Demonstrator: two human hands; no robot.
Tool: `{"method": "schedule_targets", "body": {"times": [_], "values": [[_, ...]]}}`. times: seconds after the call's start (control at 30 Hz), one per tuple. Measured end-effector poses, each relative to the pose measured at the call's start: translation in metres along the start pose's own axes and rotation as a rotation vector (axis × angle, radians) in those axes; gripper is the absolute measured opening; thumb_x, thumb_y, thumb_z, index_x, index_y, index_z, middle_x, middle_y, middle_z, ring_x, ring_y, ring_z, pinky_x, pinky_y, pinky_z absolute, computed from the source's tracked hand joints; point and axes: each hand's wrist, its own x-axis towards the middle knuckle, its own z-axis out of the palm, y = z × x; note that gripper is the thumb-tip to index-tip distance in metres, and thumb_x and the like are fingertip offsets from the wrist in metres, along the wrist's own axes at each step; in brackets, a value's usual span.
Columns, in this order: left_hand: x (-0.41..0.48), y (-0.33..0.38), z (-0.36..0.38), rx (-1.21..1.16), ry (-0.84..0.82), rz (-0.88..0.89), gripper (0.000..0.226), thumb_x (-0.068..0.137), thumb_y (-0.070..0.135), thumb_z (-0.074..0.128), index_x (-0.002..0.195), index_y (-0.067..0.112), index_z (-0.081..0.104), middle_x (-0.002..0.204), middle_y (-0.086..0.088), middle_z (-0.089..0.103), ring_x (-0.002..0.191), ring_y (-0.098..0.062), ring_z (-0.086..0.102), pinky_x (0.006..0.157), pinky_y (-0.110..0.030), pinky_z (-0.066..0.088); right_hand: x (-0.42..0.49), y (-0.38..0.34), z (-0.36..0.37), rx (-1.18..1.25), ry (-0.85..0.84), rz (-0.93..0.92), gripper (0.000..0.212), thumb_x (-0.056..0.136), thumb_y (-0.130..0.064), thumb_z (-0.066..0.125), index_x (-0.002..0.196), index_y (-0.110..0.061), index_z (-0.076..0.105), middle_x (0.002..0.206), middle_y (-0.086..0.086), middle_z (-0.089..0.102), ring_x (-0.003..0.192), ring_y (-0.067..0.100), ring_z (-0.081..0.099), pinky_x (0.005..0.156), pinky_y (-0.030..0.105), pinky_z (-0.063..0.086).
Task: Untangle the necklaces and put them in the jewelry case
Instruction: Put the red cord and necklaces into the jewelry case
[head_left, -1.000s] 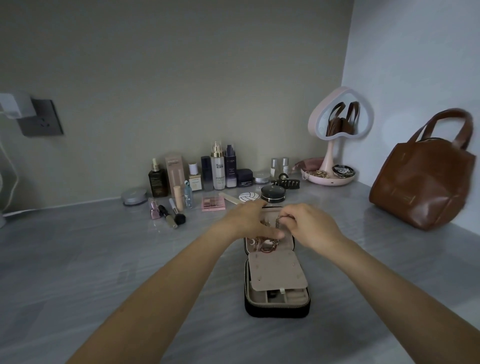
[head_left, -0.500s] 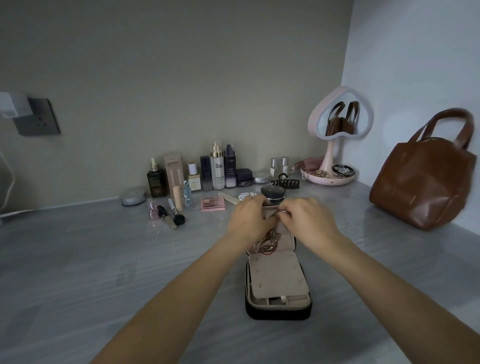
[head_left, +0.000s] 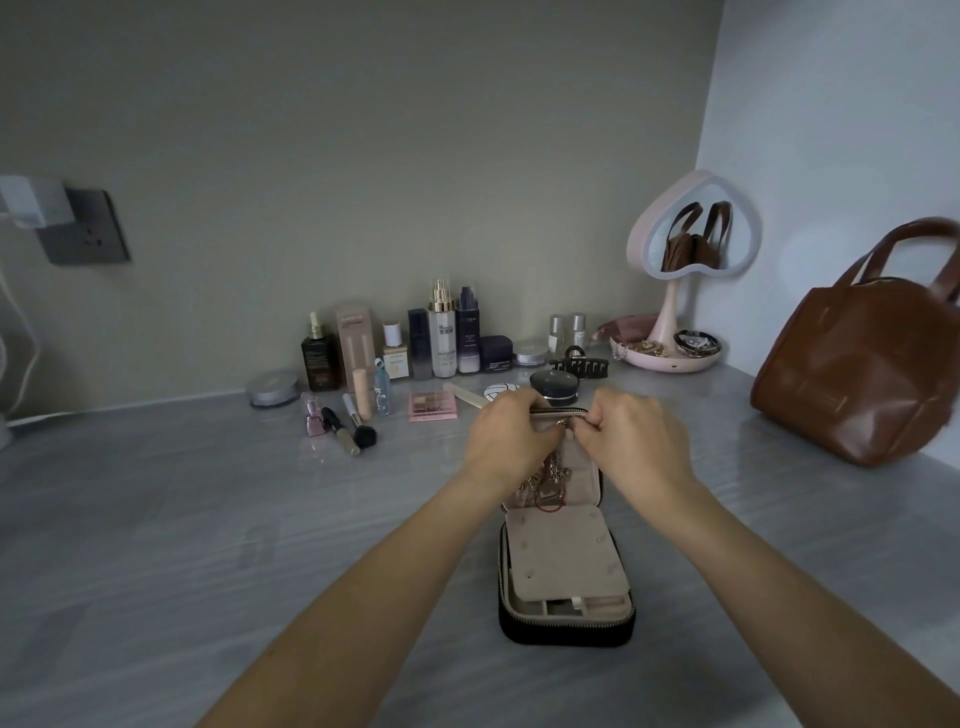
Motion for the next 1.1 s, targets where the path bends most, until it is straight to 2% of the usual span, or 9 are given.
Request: {"method": "schedule_targets", "body": {"times": [0.2,0.33,0.43,0.57,0.63,0.73,0.9,1.0,1.1], "values": [[0.000,-0.001,0.000,-0.015,-0.004,-0.018,0.020,0.076,0.027,0.067,0.094,0.017,0.063,0.098,-0.002,0.065,0.092,-0.020,0.059,0.079,-0.034,0.050,-0.002,-0.001,0.003,-0.013,-0.102,0.071,0.018,0.085,-0.031,0.055,0.083,-0.014,0.060,0.093,0.010,0.065,0.093,0.032,0.060,0.064,0.028,0.037],[0.000,-0.001,-0.001,-0.029,-0.011,-0.032,0.020,0.075,0.029,0.068,0.093,0.020,0.063,0.095,0.000,0.066,0.089,-0.019,0.061,0.076,-0.032,0.050,-0.006,0.001,-0.001,0.037,-0.174,0.095,0.021,0.082,-0.030,0.055,0.066,-0.016,0.057,0.070,0.007,0.065,0.077,0.029,0.065,0.063,0.029,0.049],[-0.001,0.000,-0.002,-0.033,-0.020,-0.058,0.021,0.075,0.030,0.068,0.093,0.022,0.063,0.093,0.001,0.066,0.087,-0.020,0.061,0.074,-0.030,0.049,-0.008,0.001,-0.004,0.011,-0.173,0.114,0.032,0.081,-0.036,0.058,0.056,-0.018,0.050,0.065,0.001,0.059,0.079,0.027,0.063,0.059,0.026,0.041],[0.000,0.002,-0.005,-0.025,-0.031,-0.078,0.022,0.074,0.029,0.067,0.094,0.021,0.063,0.092,0.001,0.067,0.088,-0.020,0.062,0.074,-0.031,0.050,-0.008,0.002,-0.006,0.013,-0.131,0.110,0.022,0.081,-0.041,0.060,0.070,-0.022,0.054,0.086,0.002,0.065,0.088,0.029,0.061,0.062,0.027,0.037],[0.001,0.004,-0.005,-0.014,-0.037,-0.074,0.021,0.074,0.028,0.067,0.094,0.021,0.063,0.092,0.001,0.066,0.088,-0.020,0.062,0.075,-0.033,0.051,-0.008,0.003,-0.004,0.057,-0.122,0.103,0.019,0.078,-0.038,0.061,0.074,-0.024,0.049,0.085,0.000,0.064,0.087,0.027,0.060,0.062,0.028,0.037],[0.000,0.005,-0.005,-0.015,-0.037,-0.076,0.021,0.073,0.025,0.066,0.094,0.021,0.063,0.090,0.001,0.066,0.086,-0.021,0.062,0.074,-0.034,0.052,-0.008,0.001,-0.002,0.123,-0.109,0.083,0.014,0.076,-0.035,0.061,0.080,-0.026,0.051,0.082,-0.004,0.064,0.083,0.024,0.060,0.062,0.028,0.041],[-0.001,0.006,-0.007,-0.030,-0.046,-0.084,0.021,0.072,0.021,0.064,0.093,0.021,0.063,0.088,0.001,0.066,0.083,-0.021,0.063,0.072,-0.034,0.053,-0.011,-0.002,0.002,0.003,-0.034,-0.054,0.023,0.084,-0.037,0.057,0.101,-0.021,0.059,0.095,-0.001,0.064,0.091,0.024,0.062,0.061,0.028,0.039],[-0.002,0.007,-0.007,-0.035,-0.039,-0.078,0.021,0.072,0.022,0.064,0.093,0.021,0.063,0.090,0.000,0.067,0.084,-0.021,0.063,0.073,-0.034,0.053,-0.013,0.000,0.009,-0.093,0.015,-0.110,0.026,0.087,-0.038,0.052,0.099,-0.017,0.061,0.098,0.001,0.065,0.088,0.027,0.063,0.062,0.032,0.045],[-0.002,0.008,-0.007,-0.037,-0.033,-0.075,0.021,0.073,0.023,0.066,0.094,0.021,0.063,0.090,0.000,0.066,0.085,-0.020,0.062,0.074,-0.033,0.052,-0.013,0.001,0.011,-0.063,0.023,-0.086,0.022,0.086,-0.034,0.052,0.087,-0.016,0.064,0.091,0.001,0.065,0.083,0.027,0.063,0.058,0.030,0.042]]}}
